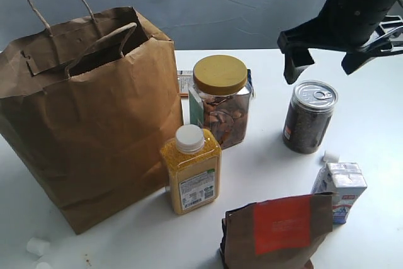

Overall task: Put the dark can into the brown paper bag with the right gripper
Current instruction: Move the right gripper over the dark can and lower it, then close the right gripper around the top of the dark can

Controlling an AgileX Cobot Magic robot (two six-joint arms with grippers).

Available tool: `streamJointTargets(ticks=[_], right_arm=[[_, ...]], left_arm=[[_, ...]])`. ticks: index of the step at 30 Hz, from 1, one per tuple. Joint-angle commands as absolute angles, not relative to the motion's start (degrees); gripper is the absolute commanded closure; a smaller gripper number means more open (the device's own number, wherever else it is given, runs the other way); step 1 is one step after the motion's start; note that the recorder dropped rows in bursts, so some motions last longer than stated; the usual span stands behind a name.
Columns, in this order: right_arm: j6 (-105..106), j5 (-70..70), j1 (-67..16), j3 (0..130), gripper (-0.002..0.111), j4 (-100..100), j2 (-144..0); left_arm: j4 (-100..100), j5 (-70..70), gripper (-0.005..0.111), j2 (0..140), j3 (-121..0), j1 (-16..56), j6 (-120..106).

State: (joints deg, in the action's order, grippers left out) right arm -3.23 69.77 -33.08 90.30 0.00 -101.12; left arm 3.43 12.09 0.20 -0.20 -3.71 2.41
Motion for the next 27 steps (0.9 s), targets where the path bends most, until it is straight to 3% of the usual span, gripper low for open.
streamJointTargets(ticks=[1,5,12,27], right_arm=[[-3.6,70.0,-32.6,90.7,0.014,-2.9,-102.2],[-3.6,70.0,-32.4,90.7,0.013,-9.5,-102.2],[-0.8,70.0,-28.6,90.7,0.013,-3.5,-105.2],[1.4,61.9,-28.6,90.7,0.013,2.2,-113.6]], left_arm=[[3.6,11.8,0.107,0.0,0.0,-3.4,2.6],[3.6,11.8,0.107,0.0,0.0,-3.4,2.6],[3.6,11.8,0.107,0.0,0.0,-3.4,2.6],[3.6,11.8,0.107,0.0,0.0,-3.4,2.6]])
